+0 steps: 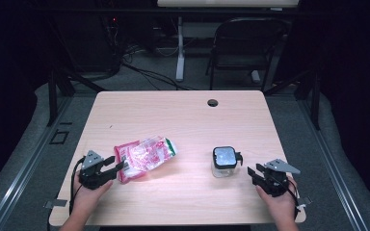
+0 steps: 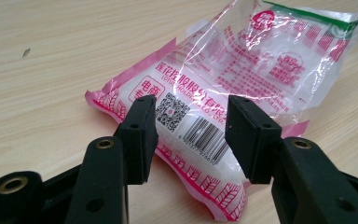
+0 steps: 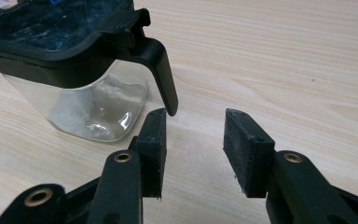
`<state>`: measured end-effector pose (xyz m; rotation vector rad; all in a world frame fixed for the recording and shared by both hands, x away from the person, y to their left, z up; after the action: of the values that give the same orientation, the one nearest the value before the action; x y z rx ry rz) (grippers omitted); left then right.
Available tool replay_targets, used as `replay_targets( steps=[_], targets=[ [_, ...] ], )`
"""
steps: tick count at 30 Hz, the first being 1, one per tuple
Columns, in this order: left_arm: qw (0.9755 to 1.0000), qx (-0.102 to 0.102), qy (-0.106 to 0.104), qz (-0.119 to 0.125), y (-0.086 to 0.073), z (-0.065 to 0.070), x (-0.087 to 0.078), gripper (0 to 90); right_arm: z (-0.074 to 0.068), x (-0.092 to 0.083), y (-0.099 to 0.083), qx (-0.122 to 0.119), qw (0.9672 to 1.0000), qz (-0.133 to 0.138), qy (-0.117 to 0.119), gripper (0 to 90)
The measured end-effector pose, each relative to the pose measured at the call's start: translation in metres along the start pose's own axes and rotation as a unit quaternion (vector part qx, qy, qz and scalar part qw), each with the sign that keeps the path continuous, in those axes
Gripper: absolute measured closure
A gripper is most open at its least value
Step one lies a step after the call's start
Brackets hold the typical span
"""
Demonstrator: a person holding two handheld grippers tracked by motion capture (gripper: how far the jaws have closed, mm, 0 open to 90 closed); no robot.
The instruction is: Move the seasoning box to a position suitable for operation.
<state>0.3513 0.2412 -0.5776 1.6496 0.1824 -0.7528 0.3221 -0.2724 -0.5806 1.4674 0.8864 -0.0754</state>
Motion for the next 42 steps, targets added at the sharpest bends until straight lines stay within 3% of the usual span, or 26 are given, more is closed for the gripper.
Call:
replay_targets(
  steps=[10, 17, 22, 32, 42],
  targets=[
    [0.9999, -0.005, 0.006, 0.006, 0.001, -0.002, -0.001, 53.2, -0.002, -0.003, 0.001, -0.002, 1.0000, 0.004, -0.004, 62.2],
    [0.9999, -0.003, 0.008, 0.011, -0.001, -0.002, -0.007, 53.6, -0.006, 0.002, 0.004, -0.008, 0.9999, 0.006, 0.007, 64.9],
    [0.9998, -0.011, 0.010, 0.014, -0.005, -0.003, -0.016, 53.6, -0.009, 0.012, 0.009, -0.019, 0.9998, 0.005, 0.011, 65.5],
    [0.9997, -0.014, 0.015, 0.016, -0.013, -0.005, -0.028, 57.8, -0.013, 0.042, 0.013, -0.025, 0.9995, -0.017, -0.007, 67.9],
    [0.9995, -0.016, 0.026, 0.010, -0.020, -0.009, -0.037, 58.3, -0.010, 0.055, 0.018, -0.022, 0.9993, -0.023, -0.018, 72.4]
  ],
)
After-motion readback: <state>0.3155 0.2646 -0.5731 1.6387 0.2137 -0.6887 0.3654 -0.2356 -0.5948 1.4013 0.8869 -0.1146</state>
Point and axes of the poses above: each handheld gripper's, and its own axes: x roughly forward along the jaws, y roughly out of its top, z roughly to its right, the point moved 5 cm from there along x, roughly forward along the jaws, and after that the axes turned 11 degrees about y, right-handed, at the moved point
